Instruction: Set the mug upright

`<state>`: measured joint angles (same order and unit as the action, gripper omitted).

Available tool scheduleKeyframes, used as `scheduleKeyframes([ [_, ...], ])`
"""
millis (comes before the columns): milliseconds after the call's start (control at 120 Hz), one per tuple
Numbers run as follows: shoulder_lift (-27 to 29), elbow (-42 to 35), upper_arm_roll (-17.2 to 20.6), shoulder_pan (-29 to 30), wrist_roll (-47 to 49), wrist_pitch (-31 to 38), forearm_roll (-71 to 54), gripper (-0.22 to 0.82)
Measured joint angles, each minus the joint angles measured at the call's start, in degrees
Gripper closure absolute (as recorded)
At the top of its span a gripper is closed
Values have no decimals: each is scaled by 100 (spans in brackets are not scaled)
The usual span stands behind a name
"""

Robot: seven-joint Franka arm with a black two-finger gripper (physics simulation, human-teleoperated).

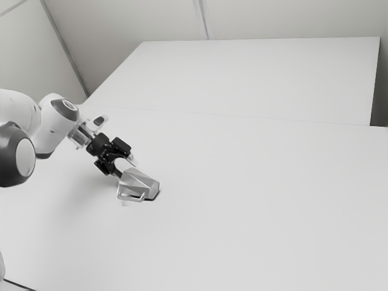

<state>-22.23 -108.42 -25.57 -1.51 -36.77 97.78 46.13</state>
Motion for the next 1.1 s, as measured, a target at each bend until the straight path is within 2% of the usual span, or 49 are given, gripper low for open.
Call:
scheduleKeyframes([
  [200,-29,-66,0,1,94,-178,155,1],
  [550,-48,-104,117,-31,358,-206,408,9],
  [900,-15,-118,123,-34,525,-232,525,58],
  [1100,2,-138,123,-34,581,-308,781,72],
])
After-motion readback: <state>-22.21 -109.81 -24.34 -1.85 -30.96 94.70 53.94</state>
